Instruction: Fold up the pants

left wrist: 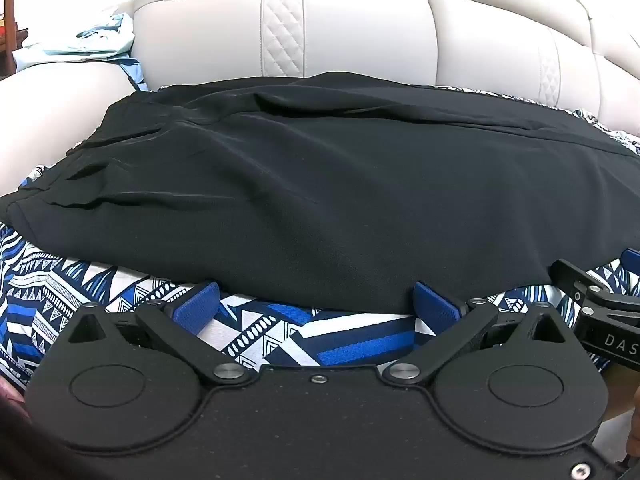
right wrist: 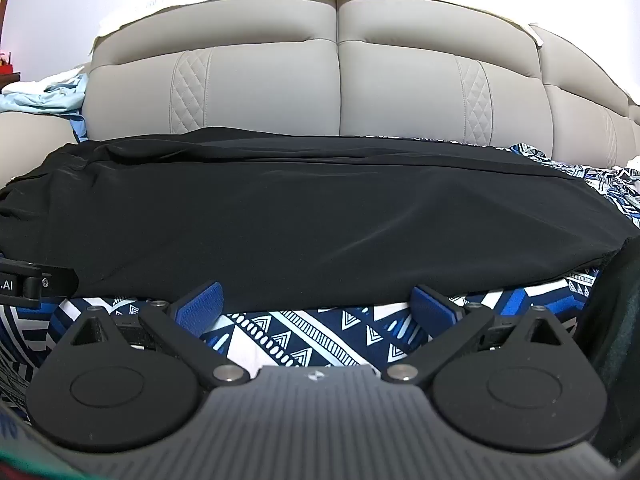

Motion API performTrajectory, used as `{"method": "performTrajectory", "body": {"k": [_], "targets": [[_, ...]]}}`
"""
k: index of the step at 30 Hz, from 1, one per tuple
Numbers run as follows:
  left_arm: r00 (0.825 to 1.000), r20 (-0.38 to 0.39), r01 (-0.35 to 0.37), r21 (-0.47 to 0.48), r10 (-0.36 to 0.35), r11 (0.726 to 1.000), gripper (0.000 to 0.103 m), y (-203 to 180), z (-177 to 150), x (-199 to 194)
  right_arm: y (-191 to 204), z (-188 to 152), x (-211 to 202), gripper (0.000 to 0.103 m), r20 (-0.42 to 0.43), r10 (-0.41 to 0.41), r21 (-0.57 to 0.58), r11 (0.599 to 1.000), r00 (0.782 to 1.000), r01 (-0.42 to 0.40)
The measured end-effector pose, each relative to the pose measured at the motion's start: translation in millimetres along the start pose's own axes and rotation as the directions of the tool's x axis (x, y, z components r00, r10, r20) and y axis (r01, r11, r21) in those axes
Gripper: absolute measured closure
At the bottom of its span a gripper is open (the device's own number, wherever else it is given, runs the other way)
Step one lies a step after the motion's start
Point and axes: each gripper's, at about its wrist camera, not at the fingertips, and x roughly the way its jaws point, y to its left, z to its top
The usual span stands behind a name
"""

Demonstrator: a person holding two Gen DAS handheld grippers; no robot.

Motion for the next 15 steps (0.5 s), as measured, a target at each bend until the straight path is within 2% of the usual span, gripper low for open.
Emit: {"method": "performTrajectory", "body": {"k": [15], "targets": [[1.0, -0.004, -0.001, 0.002, 0.001, 1.0, 0.0, 0.0, -0.2, 0.0, 0.8, -0.7, 0.3, 0.0, 0.002, 0.0, 0.001, 1.0, 1.0, 0.0]]}}
